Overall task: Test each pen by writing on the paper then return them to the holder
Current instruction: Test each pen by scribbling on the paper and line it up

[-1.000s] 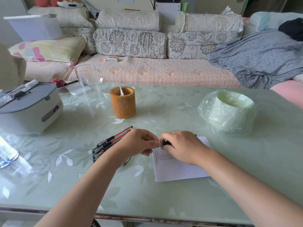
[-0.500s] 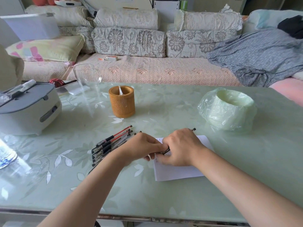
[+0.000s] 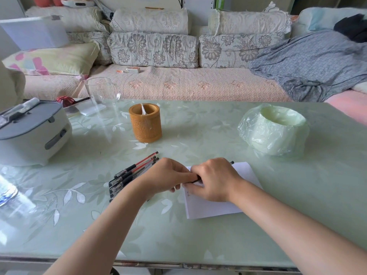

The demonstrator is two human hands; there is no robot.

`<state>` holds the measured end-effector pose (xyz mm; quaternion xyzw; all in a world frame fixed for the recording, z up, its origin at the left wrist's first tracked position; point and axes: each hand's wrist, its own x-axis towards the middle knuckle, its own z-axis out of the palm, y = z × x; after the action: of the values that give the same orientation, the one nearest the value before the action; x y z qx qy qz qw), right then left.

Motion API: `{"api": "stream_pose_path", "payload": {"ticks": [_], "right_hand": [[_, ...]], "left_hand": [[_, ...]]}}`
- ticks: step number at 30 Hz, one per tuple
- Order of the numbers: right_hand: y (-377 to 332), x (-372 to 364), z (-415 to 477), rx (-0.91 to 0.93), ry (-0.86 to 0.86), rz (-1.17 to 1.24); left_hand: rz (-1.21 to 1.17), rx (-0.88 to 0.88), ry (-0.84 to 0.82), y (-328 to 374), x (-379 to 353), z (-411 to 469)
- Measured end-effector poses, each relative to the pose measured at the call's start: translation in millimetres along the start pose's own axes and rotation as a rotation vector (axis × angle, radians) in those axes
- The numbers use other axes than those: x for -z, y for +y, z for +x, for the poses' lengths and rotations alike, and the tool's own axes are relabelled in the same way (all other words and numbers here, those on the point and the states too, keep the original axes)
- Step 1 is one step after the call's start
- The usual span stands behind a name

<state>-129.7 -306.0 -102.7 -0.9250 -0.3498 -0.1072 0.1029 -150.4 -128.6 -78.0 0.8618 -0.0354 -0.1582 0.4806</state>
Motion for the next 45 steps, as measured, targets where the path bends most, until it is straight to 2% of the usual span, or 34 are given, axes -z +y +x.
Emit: {"api": "stream_pose_path", "payload": {"ticks": [6,12,14,20,23,29,36,41,45], "right_hand": [[9.7,-6.2,5.4,-0.128,-0.044,0.282],[20.8,-13.1,8.7,-0.262,0.098,0.337],[22.2,-11.3,11.6,-0.359,0.142,0.31],[27.1,-13.2,48.0,-0.704,0.14,0.4],[34.8,-23.8,82.4,-0.764,0.09,0.376],[30.9,-40.0,134.8,-0.768,0.037,0.269],[32.7,-48.3,141.0,-0.673,0.052,0.229],[29.3,-34.4,125.1,-0.663,0.071,0.335],[18.4,-17.6,96.8,-0.622,0.11,0.433]], "left_hand": [[0.212,-0.105,0.376,-13.5,20.0,17.0],[0.155,-0.125,0.5,-25.1,31.9,27.6],[0.246,-0.092,0.504,-27.4,32.9,28.7],[0.592,-0.02,0.307,-31.9,29.9,24.6],[0.694,-0.044,0.29,-32.7,24.5,25.3],[0.821,-0.017,0.346,-34.4,19.2,33.6],[0.775,0.044,0.362,-32.0,22.3,33.7],[0.507,-0.001,0.44,-22.6,39.1,27.2],[0.198,-0.074,0.515,-14.9,44.3,13.9]]}}
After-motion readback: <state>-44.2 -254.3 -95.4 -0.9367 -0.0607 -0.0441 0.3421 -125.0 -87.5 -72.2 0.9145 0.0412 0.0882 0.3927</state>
